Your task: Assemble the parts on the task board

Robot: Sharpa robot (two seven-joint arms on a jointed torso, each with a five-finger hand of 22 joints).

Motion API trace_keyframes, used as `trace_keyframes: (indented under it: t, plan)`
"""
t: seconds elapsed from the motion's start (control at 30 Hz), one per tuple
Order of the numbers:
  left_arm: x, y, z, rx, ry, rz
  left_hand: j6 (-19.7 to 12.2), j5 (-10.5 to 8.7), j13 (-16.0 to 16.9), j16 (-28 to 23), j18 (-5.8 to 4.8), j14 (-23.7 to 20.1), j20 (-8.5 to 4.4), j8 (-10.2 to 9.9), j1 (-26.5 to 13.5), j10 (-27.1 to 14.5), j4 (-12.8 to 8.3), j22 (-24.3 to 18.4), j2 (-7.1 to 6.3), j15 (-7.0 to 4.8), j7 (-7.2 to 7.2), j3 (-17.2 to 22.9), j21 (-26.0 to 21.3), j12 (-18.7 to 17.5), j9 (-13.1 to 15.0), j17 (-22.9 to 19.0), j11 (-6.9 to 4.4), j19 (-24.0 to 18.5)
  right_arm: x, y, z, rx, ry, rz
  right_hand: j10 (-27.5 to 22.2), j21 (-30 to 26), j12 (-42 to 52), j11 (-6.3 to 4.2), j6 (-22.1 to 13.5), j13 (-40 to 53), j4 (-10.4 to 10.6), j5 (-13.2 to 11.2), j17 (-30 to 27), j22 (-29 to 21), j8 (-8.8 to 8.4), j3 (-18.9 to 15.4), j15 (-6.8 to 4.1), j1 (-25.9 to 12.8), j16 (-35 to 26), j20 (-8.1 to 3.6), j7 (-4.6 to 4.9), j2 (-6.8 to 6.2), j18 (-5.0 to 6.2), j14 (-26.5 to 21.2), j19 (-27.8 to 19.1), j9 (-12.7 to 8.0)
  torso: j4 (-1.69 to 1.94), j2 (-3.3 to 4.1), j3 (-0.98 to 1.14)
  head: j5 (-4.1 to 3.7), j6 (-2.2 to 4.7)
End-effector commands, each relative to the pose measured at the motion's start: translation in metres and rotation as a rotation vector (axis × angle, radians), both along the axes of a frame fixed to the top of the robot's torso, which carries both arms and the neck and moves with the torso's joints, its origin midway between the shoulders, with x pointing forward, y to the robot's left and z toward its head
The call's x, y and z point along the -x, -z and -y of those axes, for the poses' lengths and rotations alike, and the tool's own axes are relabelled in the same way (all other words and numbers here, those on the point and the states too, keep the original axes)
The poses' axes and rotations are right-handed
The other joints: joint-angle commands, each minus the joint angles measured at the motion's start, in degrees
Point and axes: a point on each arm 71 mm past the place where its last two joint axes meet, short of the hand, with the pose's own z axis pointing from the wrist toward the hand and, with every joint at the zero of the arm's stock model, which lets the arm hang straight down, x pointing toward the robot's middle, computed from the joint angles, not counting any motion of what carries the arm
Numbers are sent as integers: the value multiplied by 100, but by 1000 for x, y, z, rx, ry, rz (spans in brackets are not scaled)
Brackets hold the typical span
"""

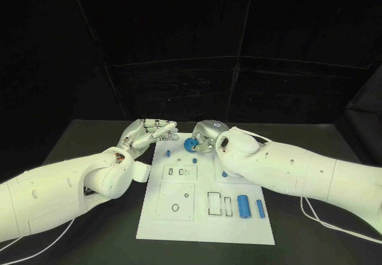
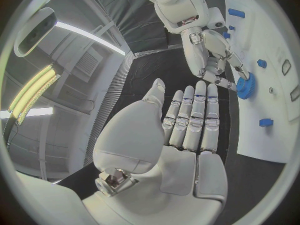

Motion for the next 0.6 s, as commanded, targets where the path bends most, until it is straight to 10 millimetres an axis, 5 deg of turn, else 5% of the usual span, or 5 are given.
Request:
trace_keyframes:
  t: [0.03, 0.33, 0.6]
  plan:
    - [0, -2, 2, 6, 13, 9, 38, 3, -9, -27, 40, 40, 10, -29, 32, 41, -32, -8, 4, -10, 11, 7, -14, -29, -9, 9, -8, 43, 1, 2, -4, 9, -13, -12, -3, 29, -37, 74, -29, 93, 31, -64, 807, 11, -73, 0, 37, -109, 20, 25, -12, -44, -98, 466, 29, 195, 5, 0, 0, -6, -2]
    - [1, -1, 3, 6, 19, 3, 42, 2, -11, -37, 40, 44, 9, -40, 35, 45, -49, -16, 10, -11, 12, 7, -21, -40, -10, 10, -8, 47, -2, 4, -3, 23, 26, -26, -200, 45, -280, 203, -555, -129, 163, -354, 880, 52, -397, -173, 151, -363, 51, 133, 121, -194, -105, 478, 35, 189, 5, -2, -5, -7, 0]
    - [0, -1, 2, 5, 20, 1, 41, 1, -12, -41, 40, 42, 10, -45, 34, 43, -52, -18, 9, -10, 14, 5, -24, -44, -11, 10, -6, 48, -2, 5, -2, 33, 31, -37, -233, 45, -305, 246, -669, -148, 295, -319, 894, 51, -407, -256, 194, -465, 57, 183, 161, -242, -102, 478, 28, 207, -1, -2, 3, -3, 0]
